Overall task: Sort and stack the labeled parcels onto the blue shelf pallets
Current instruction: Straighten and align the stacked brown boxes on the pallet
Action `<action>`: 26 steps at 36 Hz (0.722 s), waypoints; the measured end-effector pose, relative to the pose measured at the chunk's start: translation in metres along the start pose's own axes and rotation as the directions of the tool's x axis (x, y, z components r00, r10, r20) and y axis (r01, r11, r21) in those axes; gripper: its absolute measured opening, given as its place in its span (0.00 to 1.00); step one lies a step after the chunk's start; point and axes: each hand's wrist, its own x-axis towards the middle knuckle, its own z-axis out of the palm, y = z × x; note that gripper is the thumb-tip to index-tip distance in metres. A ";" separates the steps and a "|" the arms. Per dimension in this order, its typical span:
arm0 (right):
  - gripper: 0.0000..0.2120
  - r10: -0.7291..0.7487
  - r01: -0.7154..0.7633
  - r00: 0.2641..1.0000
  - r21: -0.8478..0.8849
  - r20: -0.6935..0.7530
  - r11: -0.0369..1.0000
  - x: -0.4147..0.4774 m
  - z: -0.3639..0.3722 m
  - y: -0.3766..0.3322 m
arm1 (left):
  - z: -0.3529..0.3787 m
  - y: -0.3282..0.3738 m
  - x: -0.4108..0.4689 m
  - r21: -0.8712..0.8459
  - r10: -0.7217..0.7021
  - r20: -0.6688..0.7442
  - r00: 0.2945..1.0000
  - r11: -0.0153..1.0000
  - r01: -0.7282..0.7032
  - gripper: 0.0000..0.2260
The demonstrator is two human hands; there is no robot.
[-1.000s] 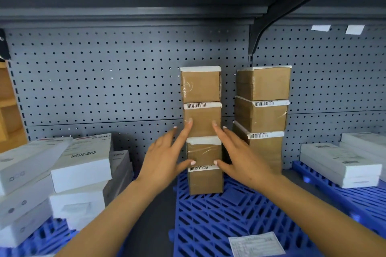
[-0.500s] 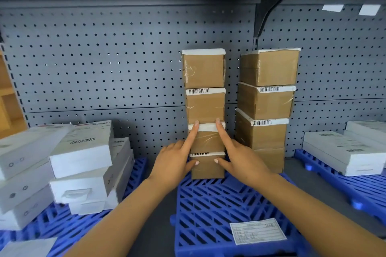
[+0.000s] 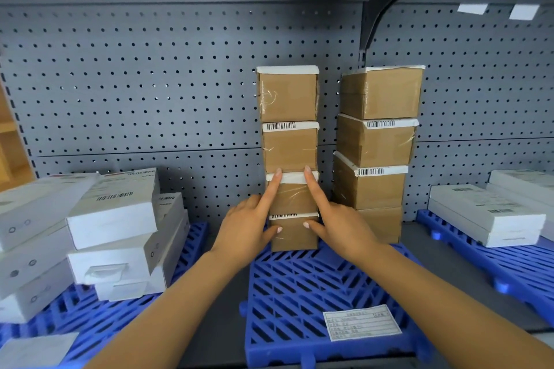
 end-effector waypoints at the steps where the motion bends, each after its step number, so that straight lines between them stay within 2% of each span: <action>1: 0.49 0.001 -0.001 1.000 0.020 -0.003 1.000 0.000 0.000 -0.001 | 0.000 0.000 0.000 -0.005 0.002 -0.003 1.000 1.000 -0.002 0.49; 9: 0.50 0.024 -0.021 1.000 0.171 -0.019 0.985 0.000 0.006 -0.003 | 0.000 -0.002 0.001 -0.096 0.001 0.070 0.998 0.995 0.006 0.49; 26: 0.49 0.018 -0.019 1.000 0.066 0.013 0.998 0.001 0.001 -0.002 | -0.006 0.001 0.001 0.042 -0.050 0.068 0.996 0.998 0.047 0.49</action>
